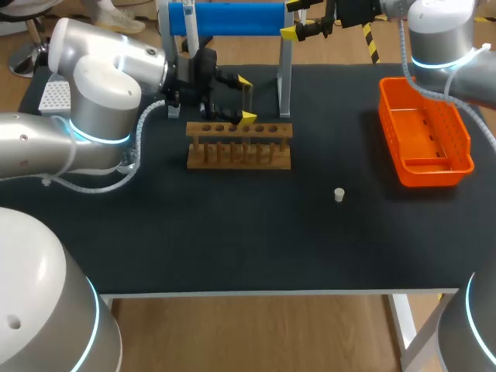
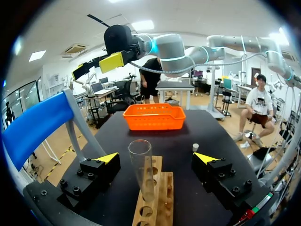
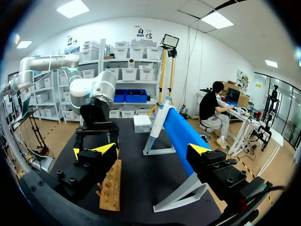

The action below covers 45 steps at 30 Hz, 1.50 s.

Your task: Invert the test tube, pick up the pipette, mount the tip to pipette, aspirate from beaker and dispense into the tube, eject the tip, return the pipette, and cap with the stopper.

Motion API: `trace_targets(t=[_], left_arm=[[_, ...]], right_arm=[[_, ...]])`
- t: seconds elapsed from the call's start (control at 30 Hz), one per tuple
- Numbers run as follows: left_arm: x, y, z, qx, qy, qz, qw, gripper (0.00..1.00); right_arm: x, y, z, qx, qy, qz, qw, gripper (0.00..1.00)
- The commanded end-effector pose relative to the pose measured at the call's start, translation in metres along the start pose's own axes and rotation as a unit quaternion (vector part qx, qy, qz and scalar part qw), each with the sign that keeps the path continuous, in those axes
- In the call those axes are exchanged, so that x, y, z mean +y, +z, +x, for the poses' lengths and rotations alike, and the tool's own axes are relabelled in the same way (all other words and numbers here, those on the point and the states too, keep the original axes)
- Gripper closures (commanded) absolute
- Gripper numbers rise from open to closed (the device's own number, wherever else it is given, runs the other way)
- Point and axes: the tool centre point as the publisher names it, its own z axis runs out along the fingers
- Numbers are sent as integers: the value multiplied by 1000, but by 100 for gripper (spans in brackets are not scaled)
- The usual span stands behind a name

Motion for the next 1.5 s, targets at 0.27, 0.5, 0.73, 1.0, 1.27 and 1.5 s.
trace_targets(t=[0.27, 0.5, 0.73, 1.0, 1.27, 1.5], left_arm=[[-4, 16, -1, 7, 6, -14, 1000, 0], [0, 23, 0, 18, 2, -19, 1000, 0], [5, 23, -2, 10, -2, -17, 1000, 0], [4, 26, -7, 10, 1, -21, 1000, 0], [8, 30, -8, 11, 3, -17, 1000, 0], [10, 30, -10, 13, 4, -17, 1000, 0]], right_arm=[[0, -1, -1, 2, 0, 1, 1000, 0], [0, -1, -1, 2, 0, 1, 1000, 0], [0, -1, -1, 2, 0, 1, 1000, 0], [0, -1, -1, 2, 0, 1, 1000, 0], [0, -1, -1, 2, 0, 1, 1000, 0], [0, -1, -1, 2, 0, 1, 1000, 0]])
